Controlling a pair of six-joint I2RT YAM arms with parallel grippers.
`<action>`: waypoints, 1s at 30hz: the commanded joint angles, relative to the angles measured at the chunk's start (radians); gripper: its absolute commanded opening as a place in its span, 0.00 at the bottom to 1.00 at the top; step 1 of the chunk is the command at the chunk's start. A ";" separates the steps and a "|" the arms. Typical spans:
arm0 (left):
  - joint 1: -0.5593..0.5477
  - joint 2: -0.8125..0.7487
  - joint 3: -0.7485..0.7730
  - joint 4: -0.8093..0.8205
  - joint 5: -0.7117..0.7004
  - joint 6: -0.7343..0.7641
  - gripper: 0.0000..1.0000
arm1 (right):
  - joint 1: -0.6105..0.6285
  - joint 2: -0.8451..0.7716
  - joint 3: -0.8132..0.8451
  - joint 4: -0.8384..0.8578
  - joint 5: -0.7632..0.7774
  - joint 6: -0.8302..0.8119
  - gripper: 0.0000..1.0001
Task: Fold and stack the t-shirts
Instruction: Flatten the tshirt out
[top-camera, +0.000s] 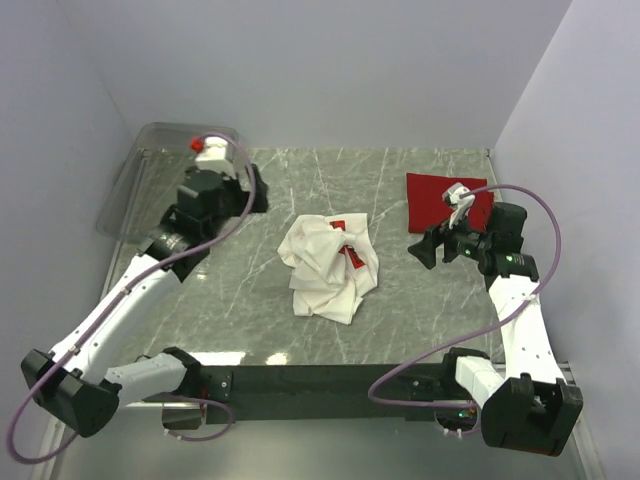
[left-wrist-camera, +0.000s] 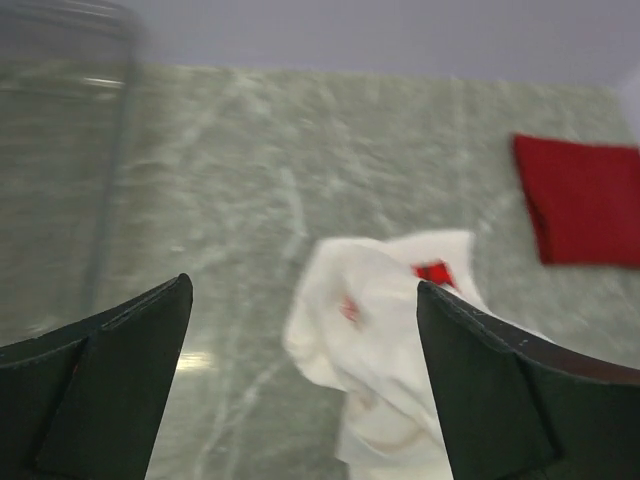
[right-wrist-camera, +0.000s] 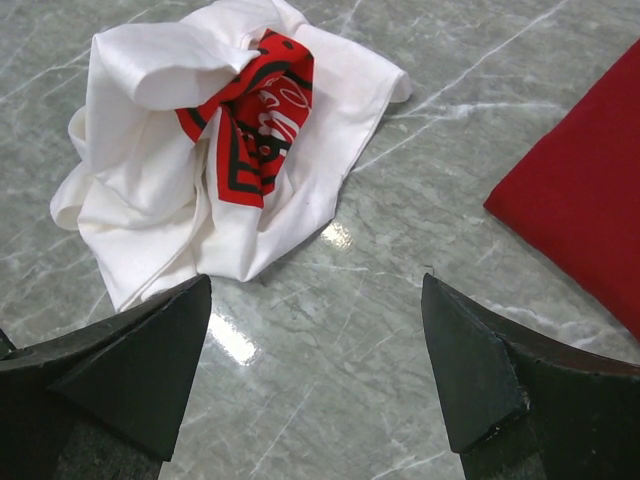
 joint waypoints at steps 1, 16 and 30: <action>0.122 0.066 -0.029 -0.070 -0.154 0.060 0.99 | -0.008 0.019 -0.002 0.007 -0.033 -0.032 0.91; 0.231 0.302 -0.012 0.025 0.507 0.079 0.76 | -0.014 0.067 0.010 -0.038 -0.040 -0.085 0.90; -0.123 0.445 0.227 0.013 0.465 0.114 0.85 | -0.017 0.107 0.021 -0.084 -0.069 -0.127 0.89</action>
